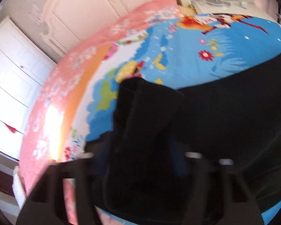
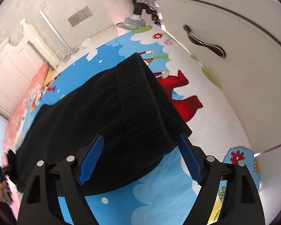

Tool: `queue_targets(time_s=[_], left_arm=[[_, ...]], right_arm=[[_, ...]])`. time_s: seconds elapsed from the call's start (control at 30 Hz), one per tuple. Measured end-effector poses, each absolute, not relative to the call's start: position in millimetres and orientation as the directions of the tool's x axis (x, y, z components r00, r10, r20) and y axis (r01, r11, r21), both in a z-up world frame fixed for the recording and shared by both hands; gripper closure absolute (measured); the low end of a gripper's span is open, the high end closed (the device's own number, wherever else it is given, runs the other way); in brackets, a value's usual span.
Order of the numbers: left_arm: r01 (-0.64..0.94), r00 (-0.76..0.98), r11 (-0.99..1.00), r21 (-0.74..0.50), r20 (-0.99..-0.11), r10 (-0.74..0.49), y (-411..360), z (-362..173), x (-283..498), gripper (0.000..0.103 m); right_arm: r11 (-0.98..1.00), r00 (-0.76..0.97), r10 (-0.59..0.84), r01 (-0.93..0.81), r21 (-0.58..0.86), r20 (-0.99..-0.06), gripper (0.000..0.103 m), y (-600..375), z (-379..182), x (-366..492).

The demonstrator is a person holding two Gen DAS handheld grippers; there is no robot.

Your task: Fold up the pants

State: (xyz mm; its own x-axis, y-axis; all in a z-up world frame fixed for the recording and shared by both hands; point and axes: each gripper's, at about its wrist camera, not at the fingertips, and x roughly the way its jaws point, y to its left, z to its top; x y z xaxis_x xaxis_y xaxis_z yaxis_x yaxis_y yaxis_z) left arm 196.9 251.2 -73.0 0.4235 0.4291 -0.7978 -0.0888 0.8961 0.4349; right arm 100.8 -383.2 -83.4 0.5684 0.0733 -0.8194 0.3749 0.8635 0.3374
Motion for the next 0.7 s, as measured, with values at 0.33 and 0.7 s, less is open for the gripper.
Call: queue_targets(time_s=[0.33, 0.7], left_arm=[[-0.416, 0.644, 0.9, -0.129, -0.741, 0.192, 365, 10, 139, 0.089], [-0.642, 0.644, 0.525, -0.56, -0.764, -0.027, 484, -99, 61, 0.092]], right_arm=[[0.812, 0.564, 0.19, 0.37, 0.451, -0.804, 0.035, -391, -95, 107], [0.86, 0.538, 0.121, 0.363, 0.359, -0.834, 0.052, -380, -94, 116]])
